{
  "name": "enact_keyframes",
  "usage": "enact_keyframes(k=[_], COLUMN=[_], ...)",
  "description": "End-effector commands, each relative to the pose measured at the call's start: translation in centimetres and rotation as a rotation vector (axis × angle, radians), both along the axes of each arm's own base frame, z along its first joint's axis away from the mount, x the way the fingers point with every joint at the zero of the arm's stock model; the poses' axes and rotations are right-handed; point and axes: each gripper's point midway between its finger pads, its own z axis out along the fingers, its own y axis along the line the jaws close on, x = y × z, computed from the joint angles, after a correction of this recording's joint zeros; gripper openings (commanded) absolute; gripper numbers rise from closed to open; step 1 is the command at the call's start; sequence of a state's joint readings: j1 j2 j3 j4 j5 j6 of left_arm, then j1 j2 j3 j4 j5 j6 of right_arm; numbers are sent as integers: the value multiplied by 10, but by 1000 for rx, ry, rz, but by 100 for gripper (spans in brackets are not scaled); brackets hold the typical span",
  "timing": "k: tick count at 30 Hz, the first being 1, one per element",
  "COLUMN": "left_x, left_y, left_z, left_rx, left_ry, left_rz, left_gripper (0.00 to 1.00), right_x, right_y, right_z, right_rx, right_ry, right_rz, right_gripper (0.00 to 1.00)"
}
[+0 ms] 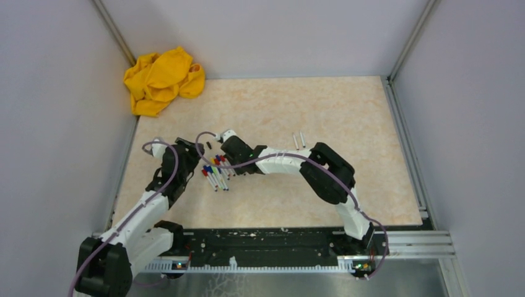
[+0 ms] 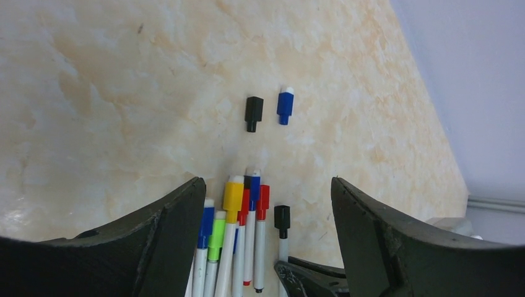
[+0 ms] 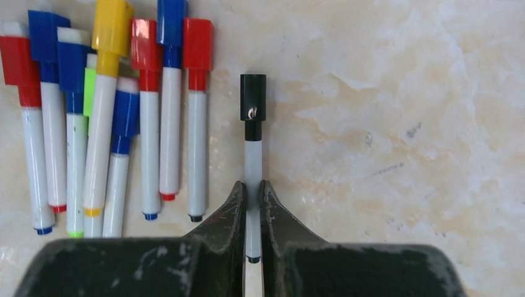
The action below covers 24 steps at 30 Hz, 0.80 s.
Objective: Open the pen caps
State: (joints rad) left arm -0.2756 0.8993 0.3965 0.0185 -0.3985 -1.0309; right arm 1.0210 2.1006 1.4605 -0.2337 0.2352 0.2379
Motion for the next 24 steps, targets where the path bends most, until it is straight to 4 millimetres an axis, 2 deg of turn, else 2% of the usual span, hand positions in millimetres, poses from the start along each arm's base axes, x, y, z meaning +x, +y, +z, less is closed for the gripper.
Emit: enact_keyframes(k=[1,7,11,18,24], left_x=[12,23,30,35,42], left_y=[-29,-63,-83,-115,-132], left_z=[11,16,17,11,10], left_rx=[-66,-143,-173,-234,-248], left_ry=[-57,-95,-89,-67,-61], left_rz=[-122,-275,-368,-493,-534], left_gripper=[81,81,80,78,76], right_x=[6,5,4,1,0], right_y=[-5,-7,-7,-5,-3], right_z=[56,87,97,108,114], right_rx=[121,265,319,387,414], right_ry=[-36,-6,9,35,43], right_rz=[-15,8,28,61,81], right_gripper=[0,0,0,0,0])
